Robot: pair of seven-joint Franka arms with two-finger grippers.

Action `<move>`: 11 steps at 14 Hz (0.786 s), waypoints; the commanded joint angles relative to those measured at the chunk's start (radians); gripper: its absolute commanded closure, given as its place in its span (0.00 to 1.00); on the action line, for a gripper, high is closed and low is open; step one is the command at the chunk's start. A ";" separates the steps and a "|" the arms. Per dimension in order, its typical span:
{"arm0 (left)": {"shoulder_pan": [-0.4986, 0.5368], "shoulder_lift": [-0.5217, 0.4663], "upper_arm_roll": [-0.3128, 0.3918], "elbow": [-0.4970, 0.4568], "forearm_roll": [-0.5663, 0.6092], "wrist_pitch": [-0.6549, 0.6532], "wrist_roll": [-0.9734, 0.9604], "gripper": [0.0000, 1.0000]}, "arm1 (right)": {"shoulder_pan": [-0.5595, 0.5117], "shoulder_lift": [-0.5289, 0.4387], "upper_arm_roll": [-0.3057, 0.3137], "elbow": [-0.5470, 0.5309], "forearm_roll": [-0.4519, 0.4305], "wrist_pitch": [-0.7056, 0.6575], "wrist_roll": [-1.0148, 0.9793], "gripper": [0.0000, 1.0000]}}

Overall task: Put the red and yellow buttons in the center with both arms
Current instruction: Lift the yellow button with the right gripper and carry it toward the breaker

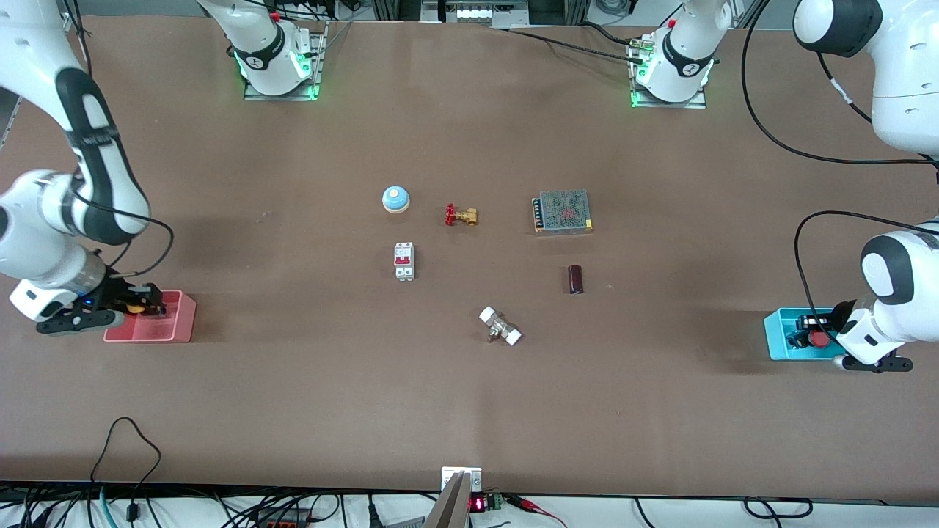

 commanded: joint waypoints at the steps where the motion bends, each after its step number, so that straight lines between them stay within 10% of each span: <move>1: -0.002 0.004 0.001 0.017 0.025 -0.004 0.009 0.74 | -0.020 -0.180 0.070 0.010 0.043 -0.255 0.023 0.74; 4: -0.002 0.004 0.001 0.017 0.025 -0.004 0.009 0.73 | -0.009 -0.234 0.160 -0.021 0.054 -0.345 0.195 0.73; 11: 0.005 0.002 -0.002 0.021 0.019 0.023 0.012 0.62 | 0.181 -0.169 0.242 -0.223 0.036 -0.009 0.544 0.74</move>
